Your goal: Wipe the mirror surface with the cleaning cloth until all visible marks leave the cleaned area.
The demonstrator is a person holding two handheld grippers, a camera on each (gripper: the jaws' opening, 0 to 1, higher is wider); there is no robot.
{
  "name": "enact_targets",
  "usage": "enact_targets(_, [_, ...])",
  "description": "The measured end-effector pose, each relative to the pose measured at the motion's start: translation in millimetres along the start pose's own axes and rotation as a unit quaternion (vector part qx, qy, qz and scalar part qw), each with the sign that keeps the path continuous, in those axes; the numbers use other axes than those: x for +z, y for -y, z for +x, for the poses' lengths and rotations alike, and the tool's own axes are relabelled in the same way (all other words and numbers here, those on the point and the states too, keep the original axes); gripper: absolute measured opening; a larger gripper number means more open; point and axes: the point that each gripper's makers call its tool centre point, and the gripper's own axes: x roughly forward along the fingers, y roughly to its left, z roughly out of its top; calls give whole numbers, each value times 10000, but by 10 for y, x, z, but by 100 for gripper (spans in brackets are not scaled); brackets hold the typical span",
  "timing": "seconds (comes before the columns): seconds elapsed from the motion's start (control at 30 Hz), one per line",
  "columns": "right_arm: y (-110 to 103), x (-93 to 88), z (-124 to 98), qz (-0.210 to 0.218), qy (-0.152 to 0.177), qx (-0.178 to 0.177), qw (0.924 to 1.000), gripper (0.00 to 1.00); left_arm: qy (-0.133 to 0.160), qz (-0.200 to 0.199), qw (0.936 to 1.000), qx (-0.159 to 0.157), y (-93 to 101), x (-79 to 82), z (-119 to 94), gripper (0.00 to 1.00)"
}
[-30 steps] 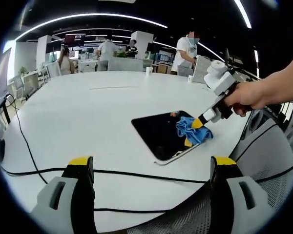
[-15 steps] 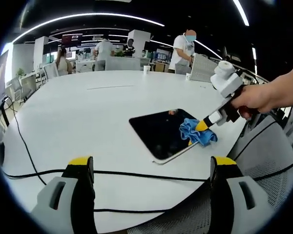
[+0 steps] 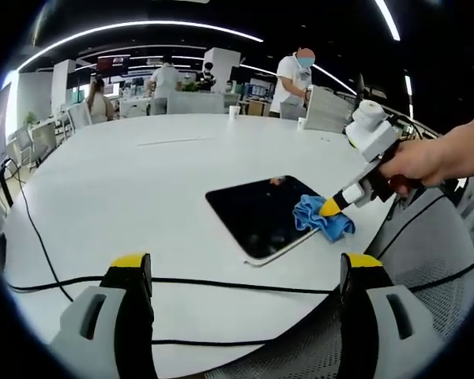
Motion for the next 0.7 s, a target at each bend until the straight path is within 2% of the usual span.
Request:
enact_targets(0.37, [2,-48,-18,141,-57,58,9999,0,-5,-27,10000,-39,12,-9,8,99])
enact_targets(0.7, [2,-45,-11,19,-150,93,9998,1,15,-13,10000,-40,15,-4,7,99])
